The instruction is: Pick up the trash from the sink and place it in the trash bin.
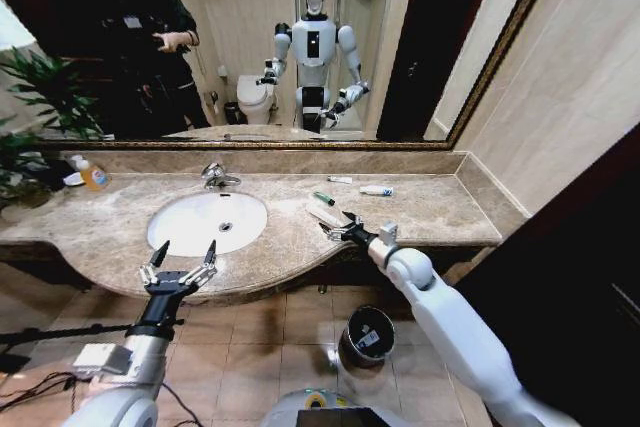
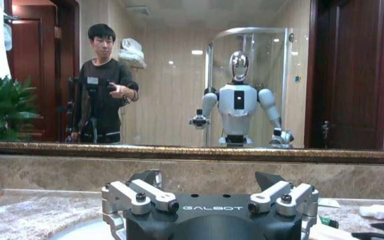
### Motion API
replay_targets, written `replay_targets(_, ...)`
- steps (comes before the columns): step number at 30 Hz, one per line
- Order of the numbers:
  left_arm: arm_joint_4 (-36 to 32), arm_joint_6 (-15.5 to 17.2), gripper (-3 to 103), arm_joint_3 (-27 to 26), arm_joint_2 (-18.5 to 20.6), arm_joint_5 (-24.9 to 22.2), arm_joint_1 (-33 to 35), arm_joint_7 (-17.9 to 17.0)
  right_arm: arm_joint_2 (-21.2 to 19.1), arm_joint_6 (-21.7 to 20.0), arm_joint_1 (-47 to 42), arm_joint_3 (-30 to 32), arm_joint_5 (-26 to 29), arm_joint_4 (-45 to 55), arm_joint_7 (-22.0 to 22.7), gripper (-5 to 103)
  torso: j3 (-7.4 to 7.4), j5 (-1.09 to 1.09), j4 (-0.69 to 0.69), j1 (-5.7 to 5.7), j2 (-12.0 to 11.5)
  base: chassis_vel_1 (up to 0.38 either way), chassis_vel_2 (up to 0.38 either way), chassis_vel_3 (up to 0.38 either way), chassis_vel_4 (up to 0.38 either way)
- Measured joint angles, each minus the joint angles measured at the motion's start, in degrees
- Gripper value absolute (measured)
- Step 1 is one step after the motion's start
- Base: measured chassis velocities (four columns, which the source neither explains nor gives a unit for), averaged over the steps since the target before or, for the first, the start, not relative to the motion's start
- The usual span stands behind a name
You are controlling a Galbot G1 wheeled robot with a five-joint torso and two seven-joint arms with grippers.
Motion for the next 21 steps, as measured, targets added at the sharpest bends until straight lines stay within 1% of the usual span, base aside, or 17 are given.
replay_targets(1,0.00,0.00,100,0.00,0.00,0.00,0.00,0.00,0.25,0.08,0.96,-0.34,-0.20,-1.17,0.12,100,0.00,-0.01,0.00,0.00,0.00,0.000,0.000,0.000,0.000)
replay_targets(3,0.00,0.00,100,0.00,0.00,0.00,0.00,0.00,0.45,0.21,2.31,-0.75,-0.53,-3.08,0.18,99,0.00,0.00,0.00,0.00,0.00,0.000,0.000,0.000,0.000)
replay_targets(4,0.00,0.00,100,0.00,0.00,0.00,0.00,0.00,0.45,0.24,2.64,-0.85,-0.65,-3.67,0.13,96,0.00,-0.01,0.00,0.00,0.00,0.000,0.000,0.000,0.000)
replay_targets(5,0.00,0.00,100,0.00,0.00,0.00,0.00,0.00,0.45,0.24,2.64,-0.85,-0.65,-3.67,0.13,96,0.00,-0.01,0.00,0.00,0.00,0.000,0.000,0.000,0.000)
replay_targets(7,0.00,0.00,100,0.00,0.00,0.00,0.00,0.00,0.43,0.29,2.75,-0.96,-0.86,-4.36,-0.11,89,0.00,0.00,0.00,0.00,0.00,0.000,0.000,0.000,0.000)
replay_targets(9,0.00,0.00,100,0.00,0.00,0.00,0.00,0.00,0.41,0.29,2.65,-0.99,-0.89,-4.52,-0.26,89,0.00,0.00,0.00,-0.01,0.00,0.000,0.000,0.000,0.000)
replay_targets(11,0.00,0.00,100,0.00,0.00,0.00,0.00,0.00,0.41,0.42,2.42,-1.08,-1.54,-5.02,-0.77,82,0.00,0.00,0.00,-0.01,0.00,0.000,0.000,0.000,0.000)
replay_targets(13,0.00,0.00,100,0.00,0.00,0.00,0.00,0.00,0.45,0.67,2.36,-1.08,-2.22,-5.30,-0.97,81,0.00,0.00,0.00,-0.01,0.00,0.000,0.000,0.000,0.000)
replay_targets(15,0.00,0.00,100,0.00,0.00,0.00,0.00,0.00,0.60,1.39,2.34,-1.05,-4.28,-6.08,-1.49,74,0.00,0.00,0.00,-0.01,0.00,0.000,0.000,0.000,0.000)
replay_targets(16,0.00,0.00,100,0.00,0.00,0.00,0.00,0.00,0.60,1.39,2.34,-1.05,-4.28,-6.08,-1.49,74,0.00,0.00,0.00,-0.01,0.00,0.000,0.000,0.000,0.000)
replay_targets(19,0.00,0.00,100,0.00,0.00,0.00,0.00,0.00,0.82,2.18,2.34,-0.86,-5.51,-7.02,-1.84,59,0.00,0.00,0.00,-0.01,0.00,0.000,0.000,0.000,0.000)
replay_targets(20,0.00,0.00,100,0.00,0.00,0.00,0.00,0.00,0.82,2.18,2.34,-0.86,-5.51,-7.02,-1.84,59,0.00,0.00,0.00,-0.01,0.00,0.000,0.000,0.000,0.000)
replay_targets(21,0.00,0.00,100,0.00,0.00,0.00,0.00,0.00,0.89,2.37,2.33,-0.85,-5.88,-7.19,-1.85,53,0.00,0.00,0.00,-0.01,0.00,0.000,0.000,0.000,0.000)
